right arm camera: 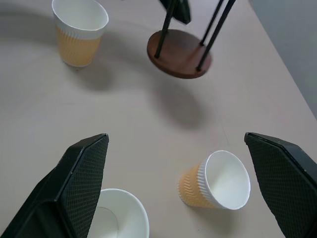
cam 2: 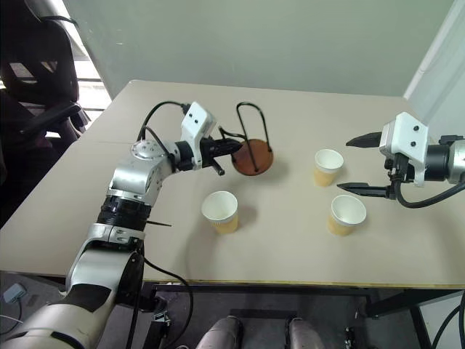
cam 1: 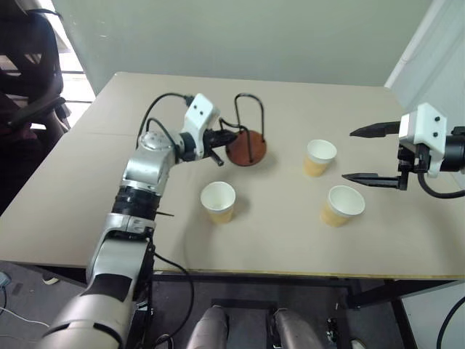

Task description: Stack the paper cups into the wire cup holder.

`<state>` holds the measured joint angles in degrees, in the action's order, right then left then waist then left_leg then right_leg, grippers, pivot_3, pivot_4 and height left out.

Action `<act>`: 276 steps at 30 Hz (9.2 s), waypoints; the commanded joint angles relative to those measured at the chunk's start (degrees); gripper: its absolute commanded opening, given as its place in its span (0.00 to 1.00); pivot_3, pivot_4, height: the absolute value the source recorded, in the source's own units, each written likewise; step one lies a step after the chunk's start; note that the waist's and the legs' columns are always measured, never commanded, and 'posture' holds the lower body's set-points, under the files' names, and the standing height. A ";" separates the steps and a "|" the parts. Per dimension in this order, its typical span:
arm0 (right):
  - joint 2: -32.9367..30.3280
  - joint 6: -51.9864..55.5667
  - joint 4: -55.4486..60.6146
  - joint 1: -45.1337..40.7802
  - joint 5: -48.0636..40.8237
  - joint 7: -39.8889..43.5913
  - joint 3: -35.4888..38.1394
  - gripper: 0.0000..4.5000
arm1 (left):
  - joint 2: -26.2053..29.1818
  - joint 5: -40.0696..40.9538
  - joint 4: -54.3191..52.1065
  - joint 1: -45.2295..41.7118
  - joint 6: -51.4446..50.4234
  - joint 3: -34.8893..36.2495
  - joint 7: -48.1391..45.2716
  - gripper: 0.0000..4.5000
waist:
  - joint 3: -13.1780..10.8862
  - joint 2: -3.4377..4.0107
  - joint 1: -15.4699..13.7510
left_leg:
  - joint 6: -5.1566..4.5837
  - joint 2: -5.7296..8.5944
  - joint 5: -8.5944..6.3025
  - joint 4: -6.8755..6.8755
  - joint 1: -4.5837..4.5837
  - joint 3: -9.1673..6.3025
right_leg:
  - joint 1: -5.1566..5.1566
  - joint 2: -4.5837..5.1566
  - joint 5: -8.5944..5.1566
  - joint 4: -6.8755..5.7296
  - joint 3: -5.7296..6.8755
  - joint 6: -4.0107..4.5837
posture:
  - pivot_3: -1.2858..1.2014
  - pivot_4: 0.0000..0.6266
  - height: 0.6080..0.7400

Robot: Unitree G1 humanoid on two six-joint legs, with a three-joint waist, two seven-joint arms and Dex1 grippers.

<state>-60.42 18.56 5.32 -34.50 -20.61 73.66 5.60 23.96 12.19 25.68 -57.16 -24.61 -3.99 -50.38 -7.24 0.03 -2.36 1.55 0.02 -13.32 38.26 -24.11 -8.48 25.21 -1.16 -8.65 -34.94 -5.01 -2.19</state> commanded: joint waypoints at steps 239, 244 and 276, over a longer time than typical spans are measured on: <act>4.80 7.04 15.86 -4.87 -7.69 7.78 -11.56 1.00 | 44.91 25.08 -45.78 37.13 -5.49 22.28 -24.19 1.00 | 0.04 0.32 1.65 | -0.04 -0.10 -0.46 -0.14 -0.14 0.07 | 0.80 0.08 -1.11 -1.00 0.00 1.27 | 0.52 0.24 1.00; 8.31 1.04 -1.06 -16.37 0.36 3.24 -12.04 1.00 | 45.02 24.95 -45.64 37.00 -5.42 22.36 -24.02 1.00 | 0.04 0.32 1.85 | -0.05 -0.10 -0.45 -0.14 -0.09 0.05 | 0.82 0.09 -1.07 -1.07 -0.01 1.31 | 0.52 0.24 1.00; 25.39 -34.79 -65.35 -34.76 35.28 -3.13 -26.30 0.29 | 45.29 27.73 -55.94 49.02 -13.21 36.39 -20.22 1.00 | 0.02 0.36 1.73 | 0.31 -0.38 -0.66 -0.58 -0.14 -0.21 | 1.12 0.10 -0.83 -1.18 0.34 1.40 | 0.52 0.24 1.00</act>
<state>-34.39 -14.93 -60.45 -67.58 14.74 69.86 -21.66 68.44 39.43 -29.09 -8.08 -37.65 30.19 -70.94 -7.22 0.39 -0.63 1.86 -0.37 -13.98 37.68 -24.23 -8.69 26.32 -1.06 -9.49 -36.12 -4.66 -0.78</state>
